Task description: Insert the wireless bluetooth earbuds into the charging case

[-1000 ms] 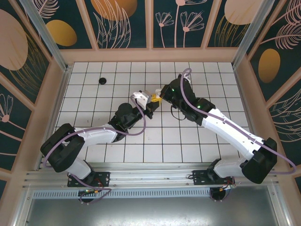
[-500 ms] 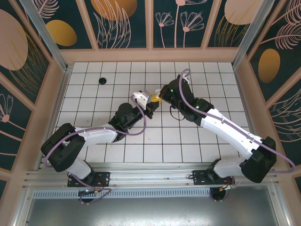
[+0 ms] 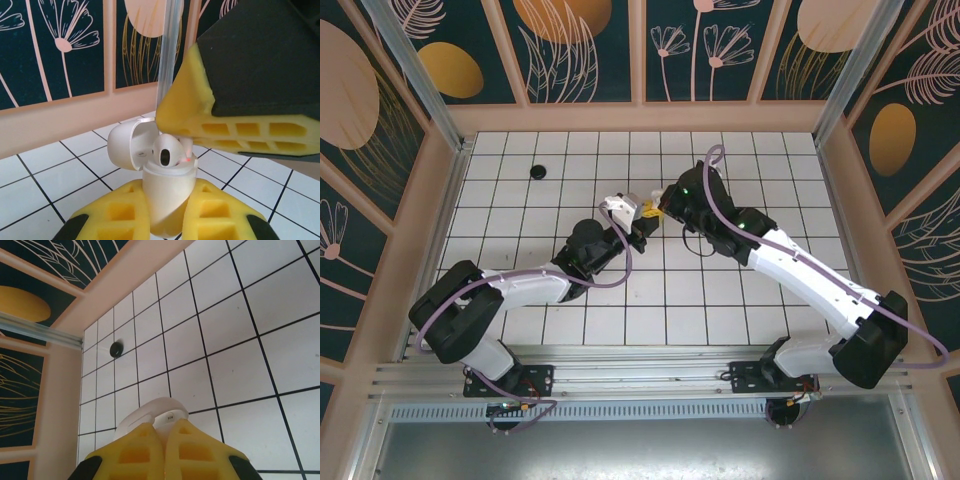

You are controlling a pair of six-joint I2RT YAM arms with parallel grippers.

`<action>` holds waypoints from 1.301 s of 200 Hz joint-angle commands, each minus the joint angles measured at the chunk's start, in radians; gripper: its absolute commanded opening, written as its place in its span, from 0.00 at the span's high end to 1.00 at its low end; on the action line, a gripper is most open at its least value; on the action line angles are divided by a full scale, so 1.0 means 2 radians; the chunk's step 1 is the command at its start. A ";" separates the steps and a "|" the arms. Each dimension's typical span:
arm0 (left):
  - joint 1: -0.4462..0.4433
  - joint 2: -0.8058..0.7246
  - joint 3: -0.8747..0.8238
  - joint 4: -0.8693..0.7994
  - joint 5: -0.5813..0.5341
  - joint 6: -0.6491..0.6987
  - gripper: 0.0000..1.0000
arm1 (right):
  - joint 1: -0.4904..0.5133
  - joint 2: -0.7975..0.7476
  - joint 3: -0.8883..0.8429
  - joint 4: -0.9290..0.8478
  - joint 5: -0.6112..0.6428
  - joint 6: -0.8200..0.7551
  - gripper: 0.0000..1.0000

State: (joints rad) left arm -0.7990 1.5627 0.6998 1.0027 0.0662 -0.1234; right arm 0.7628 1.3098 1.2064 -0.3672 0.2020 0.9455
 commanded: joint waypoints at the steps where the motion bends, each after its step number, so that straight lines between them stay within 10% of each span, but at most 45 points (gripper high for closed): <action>1: -0.002 0.004 0.007 0.043 0.001 0.000 1.00 | -0.005 -0.008 -0.001 -0.016 -0.048 0.003 0.96; 170: 0.010 -0.011 -0.001 0.038 0.077 -0.042 1.00 | -0.020 -0.045 0.073 -0.087 0.006 -0.092 0.57; 260: 0.036 -0.049 0.022 -0.036 0.282 -0.060 1.00 | -0.151 -0.036 0.012 -0.011 -0.342 -0.140 0.74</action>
State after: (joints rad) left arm -0.7292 1.4929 0.7040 0.9558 0.5034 -0.2218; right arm 0.4755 1.2018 1.2793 -0.4545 -0.2195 0.6823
